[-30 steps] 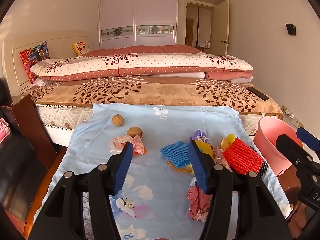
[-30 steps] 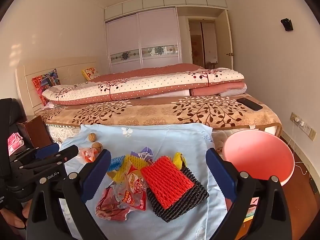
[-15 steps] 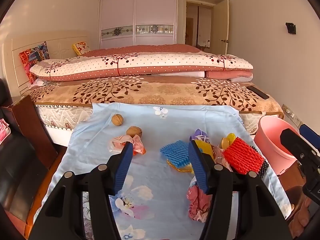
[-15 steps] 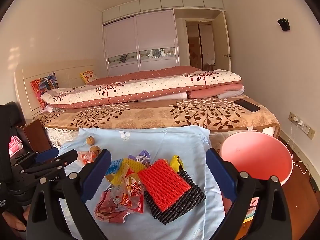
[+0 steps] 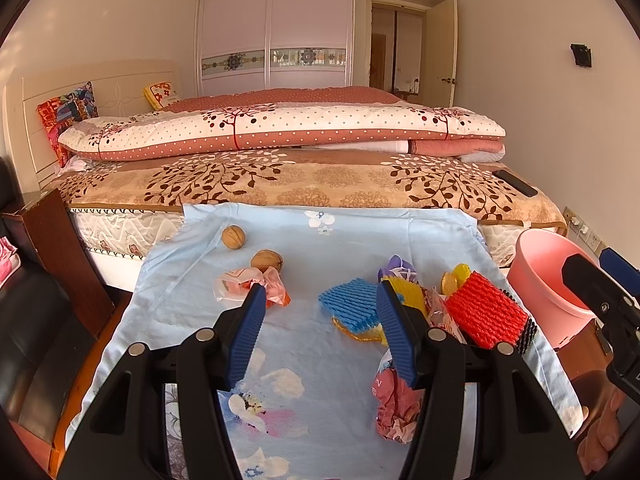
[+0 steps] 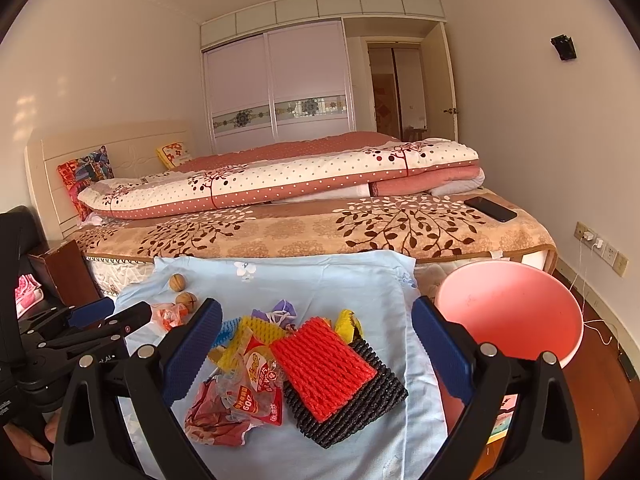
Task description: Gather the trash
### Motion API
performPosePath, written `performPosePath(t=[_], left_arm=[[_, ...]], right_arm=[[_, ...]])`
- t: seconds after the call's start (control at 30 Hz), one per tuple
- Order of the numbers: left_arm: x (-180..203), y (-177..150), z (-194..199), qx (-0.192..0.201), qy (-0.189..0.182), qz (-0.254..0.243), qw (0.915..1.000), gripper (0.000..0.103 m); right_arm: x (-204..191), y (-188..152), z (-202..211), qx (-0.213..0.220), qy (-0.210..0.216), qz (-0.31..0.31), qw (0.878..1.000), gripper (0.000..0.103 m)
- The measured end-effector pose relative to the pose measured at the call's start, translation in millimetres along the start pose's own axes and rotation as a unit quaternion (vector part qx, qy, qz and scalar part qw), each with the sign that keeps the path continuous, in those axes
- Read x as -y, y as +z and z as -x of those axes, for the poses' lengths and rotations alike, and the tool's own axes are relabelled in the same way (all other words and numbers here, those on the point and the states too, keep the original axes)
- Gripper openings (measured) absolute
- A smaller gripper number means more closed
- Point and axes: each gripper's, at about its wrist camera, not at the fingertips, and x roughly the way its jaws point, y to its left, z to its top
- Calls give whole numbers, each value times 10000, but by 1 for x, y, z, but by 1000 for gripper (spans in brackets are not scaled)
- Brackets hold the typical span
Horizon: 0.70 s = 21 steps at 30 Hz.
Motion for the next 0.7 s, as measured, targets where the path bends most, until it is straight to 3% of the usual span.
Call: performPosePath(t=[0.7], left_arm=[[1, -5, -2, -56, -59, 16, 10000, 58]], right_arm=[[4, -4, -3, -30, 20, -90, 10000, 94]])
